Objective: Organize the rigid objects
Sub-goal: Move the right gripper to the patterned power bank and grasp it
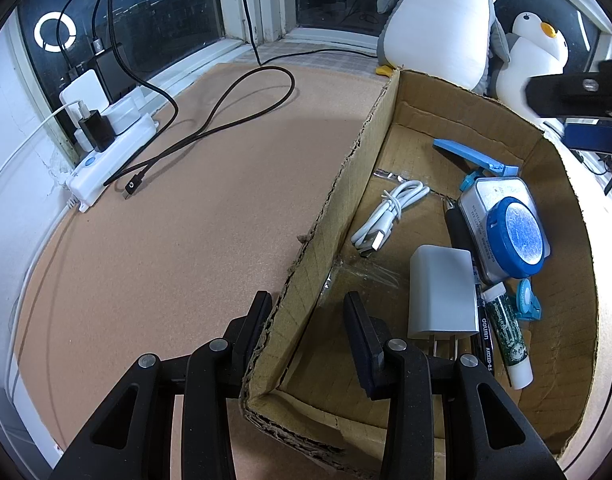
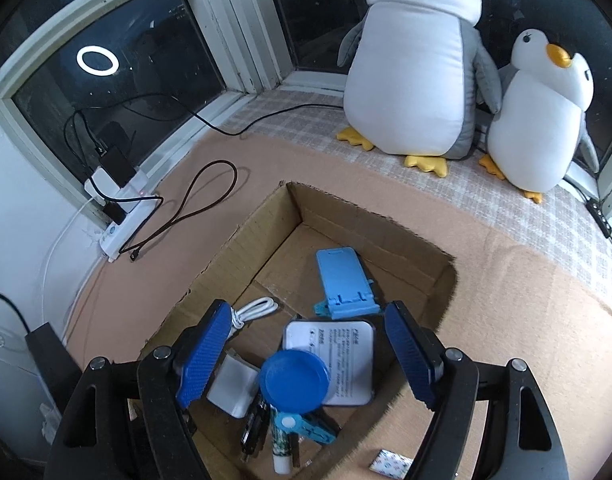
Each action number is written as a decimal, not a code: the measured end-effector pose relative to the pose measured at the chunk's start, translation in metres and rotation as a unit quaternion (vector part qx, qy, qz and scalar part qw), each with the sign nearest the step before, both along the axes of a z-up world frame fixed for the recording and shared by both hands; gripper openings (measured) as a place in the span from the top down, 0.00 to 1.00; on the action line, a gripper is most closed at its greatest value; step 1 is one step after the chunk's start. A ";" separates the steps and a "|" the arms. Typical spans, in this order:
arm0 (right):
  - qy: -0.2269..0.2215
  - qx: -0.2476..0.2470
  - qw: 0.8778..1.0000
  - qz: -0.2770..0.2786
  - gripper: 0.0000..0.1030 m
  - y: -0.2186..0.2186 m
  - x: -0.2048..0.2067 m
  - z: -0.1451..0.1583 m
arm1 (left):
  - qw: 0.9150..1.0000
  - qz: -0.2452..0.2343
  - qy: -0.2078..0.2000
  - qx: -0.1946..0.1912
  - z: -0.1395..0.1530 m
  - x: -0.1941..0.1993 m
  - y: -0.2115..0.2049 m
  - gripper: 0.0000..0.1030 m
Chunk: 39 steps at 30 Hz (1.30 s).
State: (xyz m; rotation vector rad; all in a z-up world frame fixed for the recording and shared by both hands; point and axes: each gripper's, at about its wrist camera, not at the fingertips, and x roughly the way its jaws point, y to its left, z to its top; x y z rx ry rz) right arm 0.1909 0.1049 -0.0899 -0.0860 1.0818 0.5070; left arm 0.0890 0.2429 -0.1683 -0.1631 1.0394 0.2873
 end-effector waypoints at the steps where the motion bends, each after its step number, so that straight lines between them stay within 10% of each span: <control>1: -0.001 0.000 1.000 -0.001 0.26 -0.003 -0.002 0.002 | 1.000 0.000 0.000 0.000 0.000 0.000 0.000 0.61; 22: -0.015 0.023 0.999 -0.043 0.26 -0.108 -0.060 0.054 | 1.000 -0.005 0.002 0.009 0.001 -0.001 0.000 0.60; 39: 0.007 -0.071 0.997 0.021 0.27 -0.116 -0.078 -0.010 | 1.000 -0.007 0.004 0.014 0.002 -0.001 -0.003 0.60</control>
